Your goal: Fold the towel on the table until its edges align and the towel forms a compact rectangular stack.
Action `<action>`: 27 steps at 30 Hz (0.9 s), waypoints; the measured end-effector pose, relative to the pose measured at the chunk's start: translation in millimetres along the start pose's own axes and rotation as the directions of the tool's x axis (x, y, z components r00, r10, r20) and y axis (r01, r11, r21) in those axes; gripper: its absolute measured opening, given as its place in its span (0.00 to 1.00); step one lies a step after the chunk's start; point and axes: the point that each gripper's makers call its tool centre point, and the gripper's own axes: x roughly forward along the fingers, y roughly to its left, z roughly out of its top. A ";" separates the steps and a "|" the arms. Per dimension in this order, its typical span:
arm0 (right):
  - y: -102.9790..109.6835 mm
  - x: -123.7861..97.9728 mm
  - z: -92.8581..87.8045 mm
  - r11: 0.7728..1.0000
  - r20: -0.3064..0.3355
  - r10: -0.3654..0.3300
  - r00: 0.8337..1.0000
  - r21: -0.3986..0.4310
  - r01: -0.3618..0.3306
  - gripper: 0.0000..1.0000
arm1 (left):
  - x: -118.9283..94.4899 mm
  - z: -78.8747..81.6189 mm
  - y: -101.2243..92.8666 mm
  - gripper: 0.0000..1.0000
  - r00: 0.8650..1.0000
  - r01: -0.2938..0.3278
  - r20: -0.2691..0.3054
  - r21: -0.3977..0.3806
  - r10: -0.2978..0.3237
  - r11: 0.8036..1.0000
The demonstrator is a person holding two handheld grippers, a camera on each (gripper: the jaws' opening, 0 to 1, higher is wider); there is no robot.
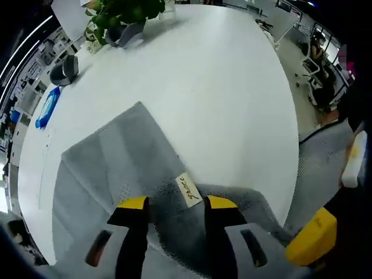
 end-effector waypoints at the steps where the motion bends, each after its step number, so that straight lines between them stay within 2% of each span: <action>1: -0.9 0.0 0.2 1.000 0.002 0.001 1.000 0.006 -0.001 0.01 | 2.5 -0.8 -1.2 0.31 1.000 0.007 -0.002 -0.005 -0.007 1.000; 6: -4.7 0.5 -2.5 1.000 -0.007 -0.006 1.000 0.019 0.006 0.01 | 15.5 -2.9 -2.1 0.21 1.000 0.022 -0.008 -0.035 -0.022 0.999; 15: -11.3 0.7 -6.0 0.998 -0.015 -0.019 1.000 0.054 0.020 0.00 | 21.0 11.1 16.3 0.19 0.998 0.034 0.047 -0.131 -0.028 0.991; 18: -12.2 0.6 -6.8 0.998 -0.016 -0.023 1.000 0.064 0.024 0.00 | 24.1 23.0 22.4 0.20 0.994 0.060 0.101 -0.217 -0.039 0.974; 21: -16.1 1.0 -7.6 0.997 -0.018 -0.032 0.999 0.072 0.033 0.00 | 28.1 30.4 27.5 0.19 0.991 0.080 0.128 -0.277 -0.046 0.958; 27: -25.7 1.4 -9.2 0.993 -0.021 -0.053 0.998 0.109 0.055 0.00 | 33.1 50.5 35.4 0.21 0.980 0.105 0.194 -0.315 -0.044 0.943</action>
